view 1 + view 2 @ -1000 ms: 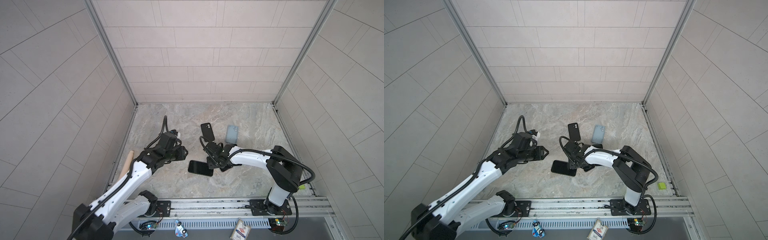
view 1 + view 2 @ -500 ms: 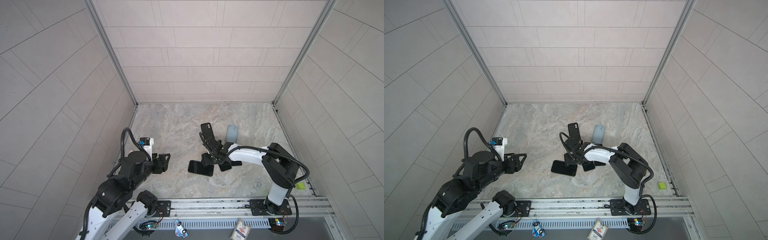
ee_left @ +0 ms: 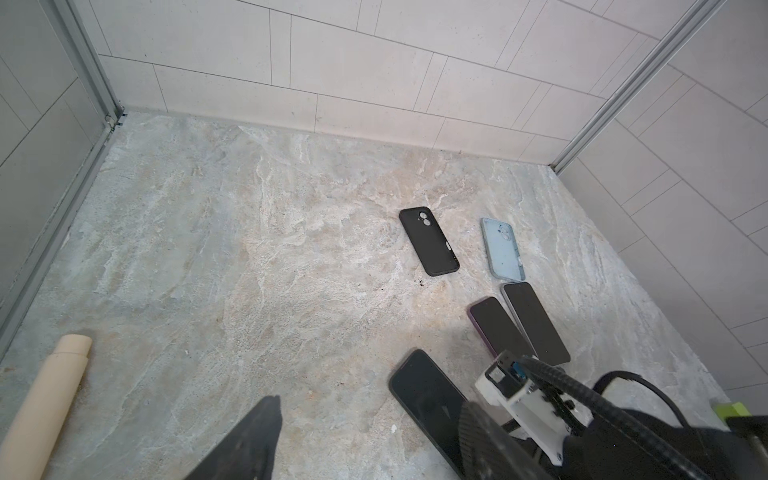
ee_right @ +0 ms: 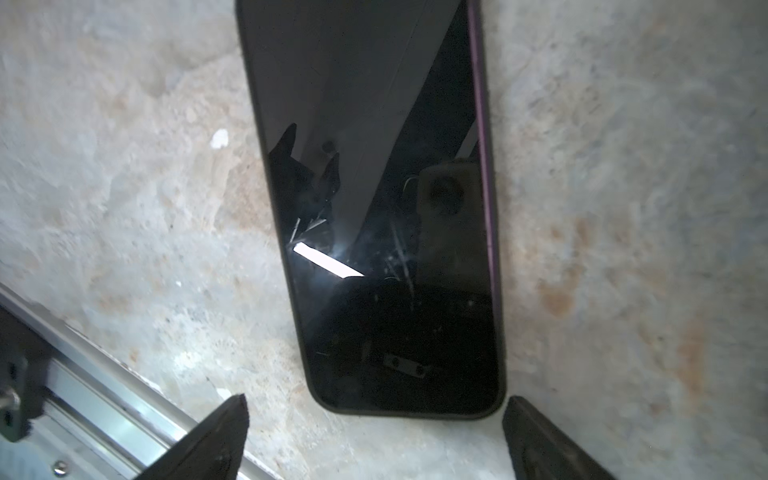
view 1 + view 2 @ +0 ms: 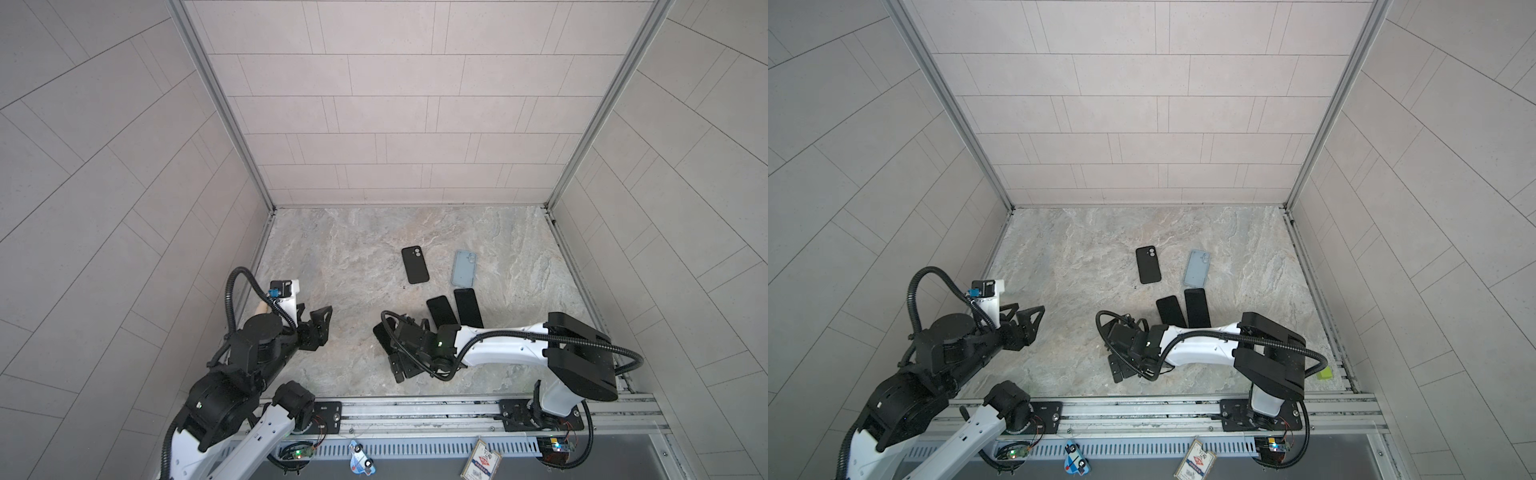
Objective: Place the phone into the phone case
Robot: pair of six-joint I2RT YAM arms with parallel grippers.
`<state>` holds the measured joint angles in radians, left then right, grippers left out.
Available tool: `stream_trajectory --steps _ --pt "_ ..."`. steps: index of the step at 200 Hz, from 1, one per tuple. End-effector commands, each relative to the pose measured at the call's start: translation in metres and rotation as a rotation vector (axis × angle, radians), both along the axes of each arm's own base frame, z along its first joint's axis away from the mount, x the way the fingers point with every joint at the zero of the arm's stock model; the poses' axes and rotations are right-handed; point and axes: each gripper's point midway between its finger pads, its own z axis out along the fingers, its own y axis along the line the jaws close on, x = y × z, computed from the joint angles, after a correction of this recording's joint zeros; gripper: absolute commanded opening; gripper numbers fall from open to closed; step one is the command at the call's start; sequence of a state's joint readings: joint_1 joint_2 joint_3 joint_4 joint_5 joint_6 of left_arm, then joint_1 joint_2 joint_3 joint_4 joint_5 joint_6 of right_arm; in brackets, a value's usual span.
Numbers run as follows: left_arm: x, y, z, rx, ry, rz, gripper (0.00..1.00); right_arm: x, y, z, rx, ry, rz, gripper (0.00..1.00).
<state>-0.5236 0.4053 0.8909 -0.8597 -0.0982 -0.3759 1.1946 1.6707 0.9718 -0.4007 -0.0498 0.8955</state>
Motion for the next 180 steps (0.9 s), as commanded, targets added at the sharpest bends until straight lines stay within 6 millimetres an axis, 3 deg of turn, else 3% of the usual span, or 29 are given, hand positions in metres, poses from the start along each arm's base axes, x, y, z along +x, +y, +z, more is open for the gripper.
stream_trajectory --steps 1,23,63,69,74,78,118,180 --pt "0.013 -0.003 -0.003 0.047 0.0 0.004 0.74 0.013 -0.014 0.005 -0.138 -0.097 -0.042 1.0" --pt "0.013 -0.007 -0.003 0.049 0.018 -0.016 0.75 0.017 -0.01 0.006 -0.174 -0.117 -0.011 1.0" --pt "0.003 0.007 0.008 0.065 -0.009 0.014 0.75 0.025 -0.009 -0.007 -0.228 -0.087 0.025 1.0" --pt "0.002 0.007 0.009 0.067 -0.015 0.014 0.84 0.024 -0.008 -0.009 -0.226 -0.077 0.028 1.0" --pt "0.002 0.007 0.009 0.067 -0.017 0.013 0.97 0.024 -0.007 -0.011 -0.225 -0.068 0.03 1.0" --pt "0.002 0.007 0.008 0.067 -0.02 0.013 1.0 0.023 -0.006 -0.013 -0.224 -0.061 0.032 1.0" --pt "0.006 0.01 -0.002 0.083 -0.02 0.031 1.0 0.017 -0.002 -0.023 -0.208 -0.02 0.032 0.97" --pt "0.006 0.016 -0.002 0.071 -0.031 0.062 1.0 0.019 0.002 -0.021 -0.196 -0.024 0.022 0.78"
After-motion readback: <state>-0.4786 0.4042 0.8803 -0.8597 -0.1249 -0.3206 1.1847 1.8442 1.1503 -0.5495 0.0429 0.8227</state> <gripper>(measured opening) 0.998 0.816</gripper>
